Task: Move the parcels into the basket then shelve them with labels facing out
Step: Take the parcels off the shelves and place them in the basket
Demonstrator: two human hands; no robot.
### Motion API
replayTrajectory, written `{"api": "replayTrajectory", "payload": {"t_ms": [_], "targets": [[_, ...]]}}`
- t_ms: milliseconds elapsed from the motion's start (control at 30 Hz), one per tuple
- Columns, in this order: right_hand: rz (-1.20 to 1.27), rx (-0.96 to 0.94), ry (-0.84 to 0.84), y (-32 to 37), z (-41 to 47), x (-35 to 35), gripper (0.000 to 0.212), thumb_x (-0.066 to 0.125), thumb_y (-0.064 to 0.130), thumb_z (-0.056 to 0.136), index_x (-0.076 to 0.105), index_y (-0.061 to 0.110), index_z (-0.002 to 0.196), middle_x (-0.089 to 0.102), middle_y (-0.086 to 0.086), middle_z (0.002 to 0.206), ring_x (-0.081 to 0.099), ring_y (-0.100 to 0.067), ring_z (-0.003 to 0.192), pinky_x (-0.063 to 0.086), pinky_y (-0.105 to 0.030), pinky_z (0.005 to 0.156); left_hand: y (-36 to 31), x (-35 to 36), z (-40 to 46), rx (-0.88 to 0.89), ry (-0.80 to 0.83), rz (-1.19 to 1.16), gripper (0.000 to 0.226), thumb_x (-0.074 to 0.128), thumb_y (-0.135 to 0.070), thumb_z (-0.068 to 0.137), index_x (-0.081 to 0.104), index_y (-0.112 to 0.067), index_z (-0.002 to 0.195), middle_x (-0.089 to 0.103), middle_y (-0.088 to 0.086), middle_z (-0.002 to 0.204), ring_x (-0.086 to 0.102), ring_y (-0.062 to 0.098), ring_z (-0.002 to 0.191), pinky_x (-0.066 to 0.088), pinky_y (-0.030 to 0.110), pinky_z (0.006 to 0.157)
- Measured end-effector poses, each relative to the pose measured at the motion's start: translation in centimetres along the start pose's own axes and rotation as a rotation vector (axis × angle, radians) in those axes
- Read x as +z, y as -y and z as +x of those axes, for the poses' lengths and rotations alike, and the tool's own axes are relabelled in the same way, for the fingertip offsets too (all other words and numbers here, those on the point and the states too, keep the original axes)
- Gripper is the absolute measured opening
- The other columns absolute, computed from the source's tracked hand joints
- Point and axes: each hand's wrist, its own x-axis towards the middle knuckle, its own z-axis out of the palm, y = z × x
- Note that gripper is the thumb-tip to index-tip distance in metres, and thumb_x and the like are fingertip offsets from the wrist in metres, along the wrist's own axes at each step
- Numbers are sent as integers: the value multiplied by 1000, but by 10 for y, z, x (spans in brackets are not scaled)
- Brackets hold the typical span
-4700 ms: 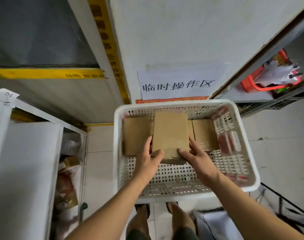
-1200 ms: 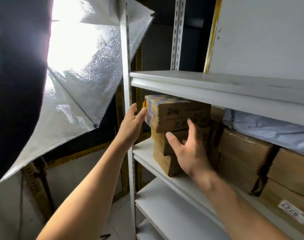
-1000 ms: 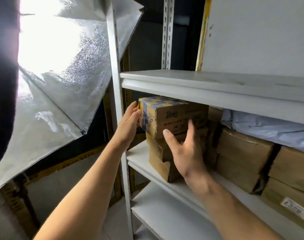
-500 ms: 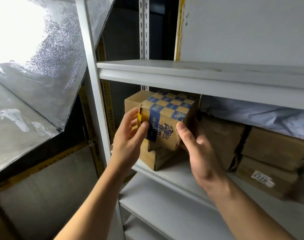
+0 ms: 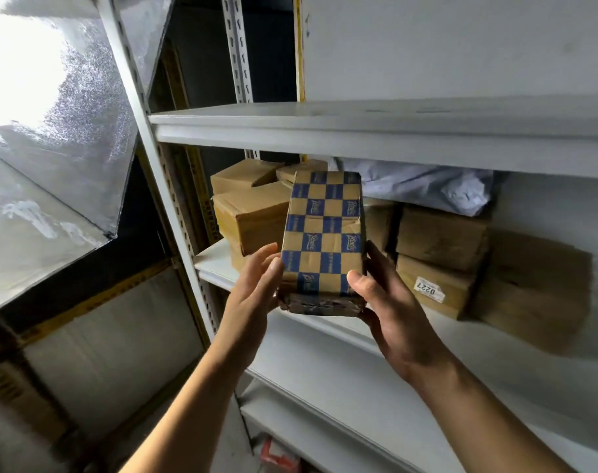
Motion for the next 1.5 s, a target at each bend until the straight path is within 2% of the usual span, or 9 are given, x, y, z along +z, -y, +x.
{"api": "replayTrajectory", "payload": {"t_ms": [133,267,433,700,833,1067,1167,1367,1500], "targets": [[-41,27,-43,-4,-38,-23,53,55,30,105,44,38,156,60,0,151,57,-24,139,43,-56,117,7,29,-18,-12,55,23,53,57,-48,99,51,-34,151,67,-10,140,64,12,130,55,48,107],[-127,54,-77,1,-74,-43,58,53,16,108,37,37,160,57,14,152,52,-7,142,41,-40,120,18,51,-31,39,109,18,53,64,-47,96,53,-40,148,65,-4,143,60,24,134,54,50,105],[-180,89,-222,4,-120,-61,67,58,18,106,31,40,163,47,11,162,42,-15,151,30,-56,125,36,83,-38,33,259,-68,60,63,-44,96,49,-35,153,64,4,145,61,27,134,57,47,98],[-253,140,-667,14,-223,-72,74,63,19,102,29,42,163,50,15,159,44,-10,149,37,-44,118,56,171,-58,-44,658,-263,65,62,-53,93,48,-38,154,59,1,151,55,22,140,56,49,100],[-275,162,-915,26,-293,-74,74,63,13,103,31,44,162,48,23,158,44,-3,148,39,-39,117,46,228,-97,-60,861,-339,61,60,-48,97,50,-30,154,60,3,151,57,25,138,57,37,95],[-271,164,-1313,58,-430,-53,75,69,16,98,38,46,158,59,27,146,55,9,132,51,-20,103,24,318,-194,-40,1169,-362,51,59,-28,101,53,-29,152,61,-3,150,56,20,140,50,45,109],[-260,131,-1418,71,-496,-31,68,61,10,103,38,44,157,63,31,139,60,13,124,51,-6,85,12,349,-255,-56,1276,-344,46,61,-21,105,55,-27,150,63,-6,147,58,18,137,54,33,103],[-186,177,-1628,72,-630,7,74,61,15,104,26,41,163,60,21,147,58,-9,137,48,-38,115,-2,392,-393,-112,1493,-239,45,61,-18,105,57,-36,146,70,-24,130,61,-6,125,55,13,90],[-155,222,-1755,53,-710,30,68,59,22,106,29,43,162,60,20,148,59,-13,136,45,-44,116,14,416,-478,-150,1648,-106,45,63,-30,105,53,-47,146,69,-27,129,62,-9,121,53,23,101]]}}
